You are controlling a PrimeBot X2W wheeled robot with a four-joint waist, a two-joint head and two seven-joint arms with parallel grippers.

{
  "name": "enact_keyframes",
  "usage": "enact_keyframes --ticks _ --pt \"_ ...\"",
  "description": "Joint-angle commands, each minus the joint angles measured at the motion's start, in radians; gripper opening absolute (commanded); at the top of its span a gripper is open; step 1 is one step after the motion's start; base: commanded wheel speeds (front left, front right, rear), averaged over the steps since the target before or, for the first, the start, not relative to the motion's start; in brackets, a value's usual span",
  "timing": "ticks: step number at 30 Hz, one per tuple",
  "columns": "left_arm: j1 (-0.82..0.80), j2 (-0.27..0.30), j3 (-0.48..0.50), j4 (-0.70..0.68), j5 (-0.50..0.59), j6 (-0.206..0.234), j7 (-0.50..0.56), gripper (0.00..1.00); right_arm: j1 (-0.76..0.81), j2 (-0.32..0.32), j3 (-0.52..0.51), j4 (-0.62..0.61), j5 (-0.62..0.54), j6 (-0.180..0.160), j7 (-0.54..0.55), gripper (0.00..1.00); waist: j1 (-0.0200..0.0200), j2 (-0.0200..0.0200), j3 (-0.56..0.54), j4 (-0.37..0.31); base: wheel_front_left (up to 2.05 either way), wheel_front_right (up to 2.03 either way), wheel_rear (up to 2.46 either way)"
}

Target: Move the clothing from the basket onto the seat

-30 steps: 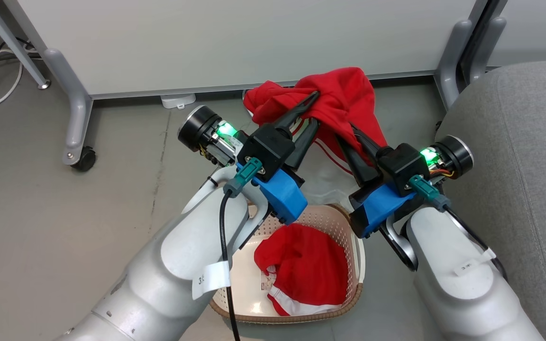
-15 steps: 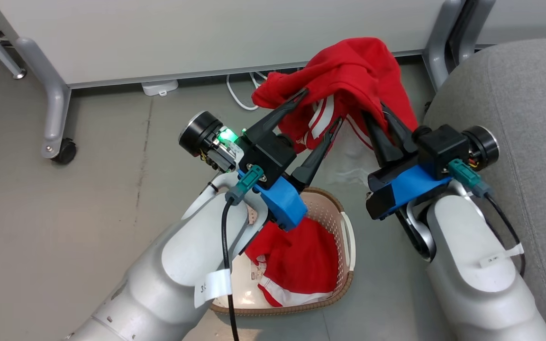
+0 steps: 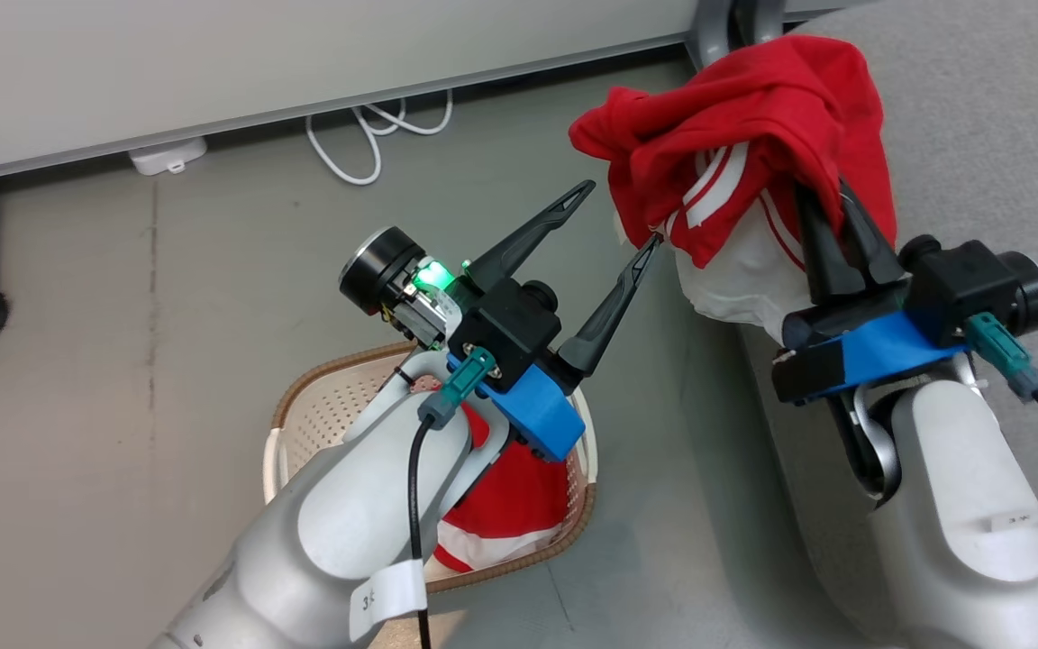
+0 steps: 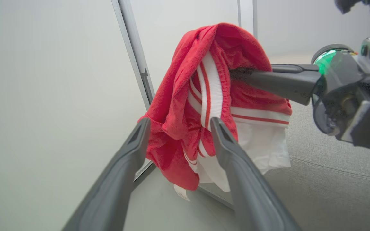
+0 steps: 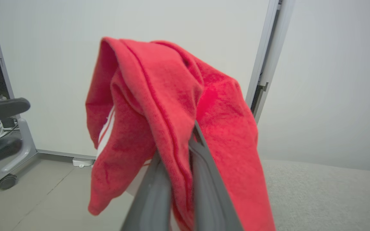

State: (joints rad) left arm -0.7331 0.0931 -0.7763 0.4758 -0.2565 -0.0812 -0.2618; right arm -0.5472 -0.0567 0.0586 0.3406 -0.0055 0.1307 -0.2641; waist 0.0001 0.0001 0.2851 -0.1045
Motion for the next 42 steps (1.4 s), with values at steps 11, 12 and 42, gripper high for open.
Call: enact_keyframes --ticks 11,12,42 --pt "0.067 0.014 0.016 -0.059 0.040 -0.012 -0.005 1.00 0.113 -0.012 -0.136 -0.108 0.013 0.000 -0.001 0.00 -0.0001 -0.0001 0.040 -0.132 0.00 0.00 0.00" --pt "0.071 0.014 0.017 -0.064 0.042 -0.014 -0.005 1.00 0.125 -0.010 -0.151 -0.116 0.019 0.000 -0.001 0.00 -0.0001 -0.0001 0.041 -0.141 0.00 0.00 0.00" --pt "0.011 0.053 0.048 -0.119 0.124 -0.040 -0.005 1.00 -0.094 -0.012 -0.291 -0.292 0.049 0.000 -0.001 0.00 -0.0001 -0.0001 0.246 -0.223 0.00 0.00 0.00"
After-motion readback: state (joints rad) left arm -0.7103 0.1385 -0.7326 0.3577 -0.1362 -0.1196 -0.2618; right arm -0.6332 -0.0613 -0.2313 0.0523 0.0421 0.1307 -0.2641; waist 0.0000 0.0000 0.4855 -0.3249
